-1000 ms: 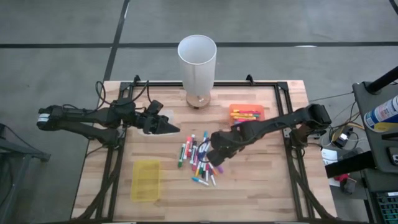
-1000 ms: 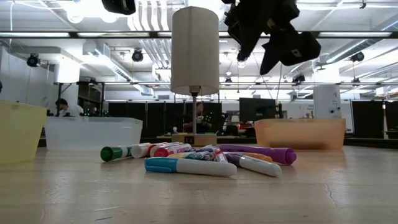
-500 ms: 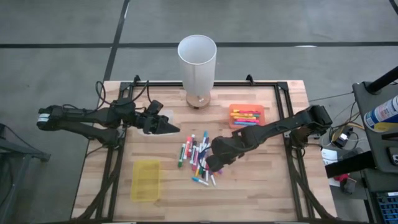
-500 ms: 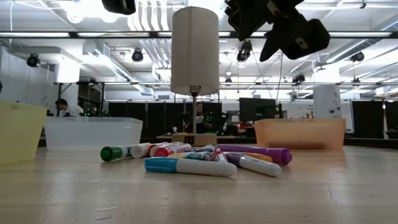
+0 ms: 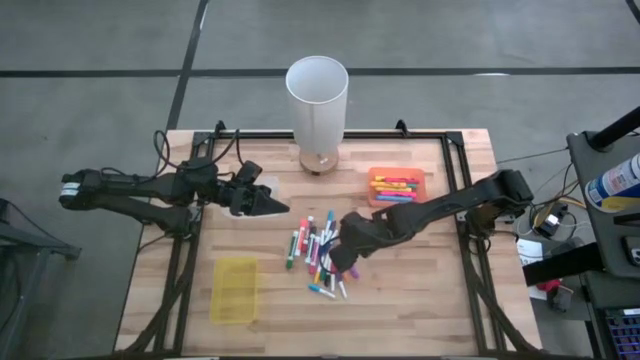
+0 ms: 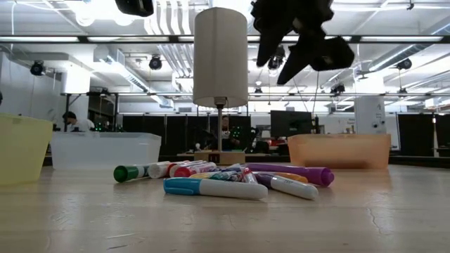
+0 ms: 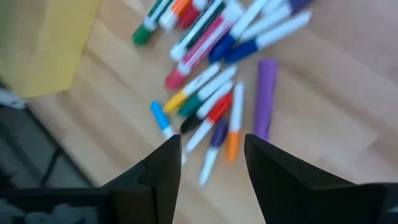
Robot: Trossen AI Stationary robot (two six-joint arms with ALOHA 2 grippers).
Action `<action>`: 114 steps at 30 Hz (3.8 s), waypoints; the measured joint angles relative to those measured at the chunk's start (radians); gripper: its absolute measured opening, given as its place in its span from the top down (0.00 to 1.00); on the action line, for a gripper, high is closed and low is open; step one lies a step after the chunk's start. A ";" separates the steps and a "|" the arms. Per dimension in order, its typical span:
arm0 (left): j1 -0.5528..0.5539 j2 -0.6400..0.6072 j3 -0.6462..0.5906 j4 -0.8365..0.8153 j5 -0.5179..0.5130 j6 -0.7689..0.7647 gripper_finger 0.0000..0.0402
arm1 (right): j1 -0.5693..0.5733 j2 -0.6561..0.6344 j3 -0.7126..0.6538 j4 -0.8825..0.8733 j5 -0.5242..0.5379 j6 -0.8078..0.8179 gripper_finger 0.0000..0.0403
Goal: Pick & Place Markers
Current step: Put the purple highlighter pen into the orange bin
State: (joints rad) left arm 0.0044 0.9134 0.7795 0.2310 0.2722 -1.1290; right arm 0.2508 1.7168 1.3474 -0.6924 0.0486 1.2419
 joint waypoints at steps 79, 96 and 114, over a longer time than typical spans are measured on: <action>0.000 0.000 0.000 -0.030 0.000 -0.002 1.00 | -0.157 0.113 0.277 -0.593 0.147 -0.457 0.88; 0.000 0.000 0.000 -0.030 -0.009 0.006 1.00 | -0.365 -0.028 0.137 -0.747 0.243 -0.689 0.88; 0.000 0.000 0.000 -0.030 -0.008 0.001 1.00 | -0.598 -0.046 -0.110 -0.665 0.240 -1.018 0.86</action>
State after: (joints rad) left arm 0.0044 0.9131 0.7795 0.2008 0.2641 -1.1282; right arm -0.3474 1.6707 1.2371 -1.3572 0.2887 0.2243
